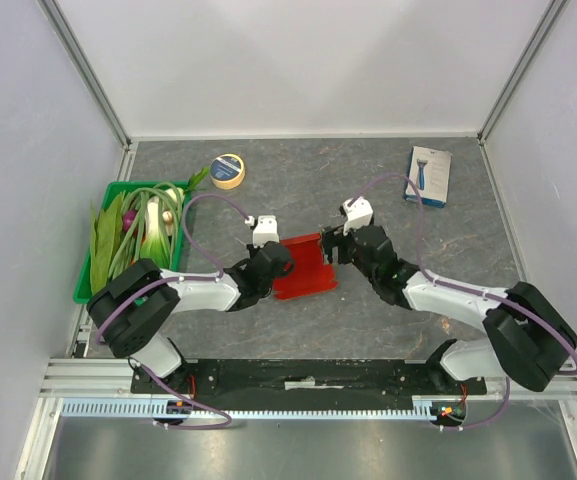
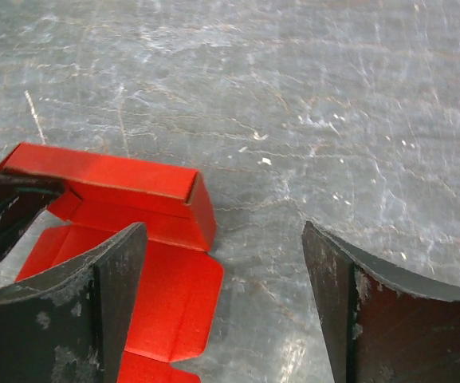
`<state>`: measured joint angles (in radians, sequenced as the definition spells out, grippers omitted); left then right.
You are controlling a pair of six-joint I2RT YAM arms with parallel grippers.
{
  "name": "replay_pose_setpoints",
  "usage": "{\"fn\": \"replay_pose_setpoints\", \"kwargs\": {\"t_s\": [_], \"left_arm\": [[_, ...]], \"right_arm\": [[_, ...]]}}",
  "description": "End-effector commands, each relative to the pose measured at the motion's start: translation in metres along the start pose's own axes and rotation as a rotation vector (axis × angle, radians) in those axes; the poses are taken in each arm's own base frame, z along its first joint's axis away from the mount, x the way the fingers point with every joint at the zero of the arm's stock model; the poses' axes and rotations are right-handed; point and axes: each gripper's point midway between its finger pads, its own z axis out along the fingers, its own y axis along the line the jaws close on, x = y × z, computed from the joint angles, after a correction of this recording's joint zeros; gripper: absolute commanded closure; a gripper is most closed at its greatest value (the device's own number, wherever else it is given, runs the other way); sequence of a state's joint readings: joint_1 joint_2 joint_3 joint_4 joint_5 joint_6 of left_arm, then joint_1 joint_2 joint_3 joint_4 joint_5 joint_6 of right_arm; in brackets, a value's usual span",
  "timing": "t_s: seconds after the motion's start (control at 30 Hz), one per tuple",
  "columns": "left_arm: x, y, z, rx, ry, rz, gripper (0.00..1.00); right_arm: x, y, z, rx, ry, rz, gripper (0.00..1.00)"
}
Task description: Fold the paper box
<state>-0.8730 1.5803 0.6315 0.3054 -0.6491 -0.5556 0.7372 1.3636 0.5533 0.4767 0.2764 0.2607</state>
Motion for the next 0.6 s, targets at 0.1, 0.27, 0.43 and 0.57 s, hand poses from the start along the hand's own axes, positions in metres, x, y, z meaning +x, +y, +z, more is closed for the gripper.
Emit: {"fn": "replay_pose_setpoints", "kwargs": {"t_s": [0.1, 0.27, 0.43, 0.57], "left_arm": [[-0.017, -0.008, -0.007, 0.006, -0.012, -0.039, 0.98], [-0.020, -0.013, -0.010, 0.018, 0.011, -0.098, 0.98], [-0.014, -0.014, -0.013, 0.020, 0.039, -0.146, 0.98], [-0.012, -0.018, -0.014, 0.031, 0.060, -0.184, 0.98]], "right_arm": [[0.036, -0.013, -0.032, 0.072, 0.384, 0.373, 0.11], [0.067, 0.008, -0.051, -0.004, 0.432, 0.579, 0.10], [0.070, 0.047, -0.049, -0.170, 0.376, 0.835, 0.11], [0.072, 0.059, -0.044, -0.169, 0.356, 0.956, 0.14]]}}
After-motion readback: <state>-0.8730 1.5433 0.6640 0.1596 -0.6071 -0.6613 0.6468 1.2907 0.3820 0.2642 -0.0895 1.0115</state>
